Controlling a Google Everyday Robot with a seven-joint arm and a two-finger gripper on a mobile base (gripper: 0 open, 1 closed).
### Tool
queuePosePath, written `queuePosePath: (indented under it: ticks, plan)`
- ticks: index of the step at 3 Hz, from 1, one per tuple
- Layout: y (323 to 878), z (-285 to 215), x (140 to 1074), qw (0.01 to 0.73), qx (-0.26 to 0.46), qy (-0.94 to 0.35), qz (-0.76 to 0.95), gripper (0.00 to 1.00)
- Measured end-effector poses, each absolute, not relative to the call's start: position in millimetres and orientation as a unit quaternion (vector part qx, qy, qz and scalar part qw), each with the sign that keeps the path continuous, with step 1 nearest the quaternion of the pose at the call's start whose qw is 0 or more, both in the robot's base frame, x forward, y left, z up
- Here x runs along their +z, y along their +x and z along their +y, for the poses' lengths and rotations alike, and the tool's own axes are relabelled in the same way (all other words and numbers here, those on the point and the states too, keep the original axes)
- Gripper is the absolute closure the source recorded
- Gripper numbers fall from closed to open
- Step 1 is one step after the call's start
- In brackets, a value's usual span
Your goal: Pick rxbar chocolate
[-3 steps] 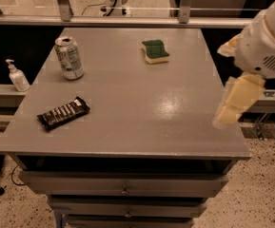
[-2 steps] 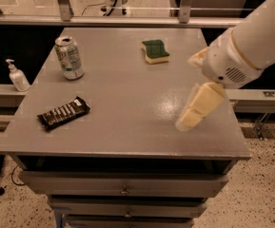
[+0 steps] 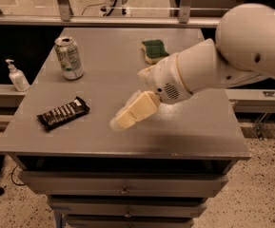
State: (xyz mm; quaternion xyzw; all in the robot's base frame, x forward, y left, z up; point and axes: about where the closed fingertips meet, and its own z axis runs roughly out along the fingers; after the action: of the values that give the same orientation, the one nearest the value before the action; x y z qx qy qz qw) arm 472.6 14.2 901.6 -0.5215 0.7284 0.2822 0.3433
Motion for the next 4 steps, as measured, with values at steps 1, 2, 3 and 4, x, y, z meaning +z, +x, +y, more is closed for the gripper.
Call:
queuePosePath:
  ticks: [1,2,3,4]
  plan:
    - [468.1,67.8,906.6,0.376,0.339,-0.5,0.703,0.0]
    - [466.3,82.5,915.1,0.385,0.351,-0.496,0.695,0.0]
    - [466.3,82.5,915.1,0.385,0.351,-0.496,0.695,0.0]
    - [468.7,89.7,913.9,0.403,0.356,-0.497,0.681,0.0]
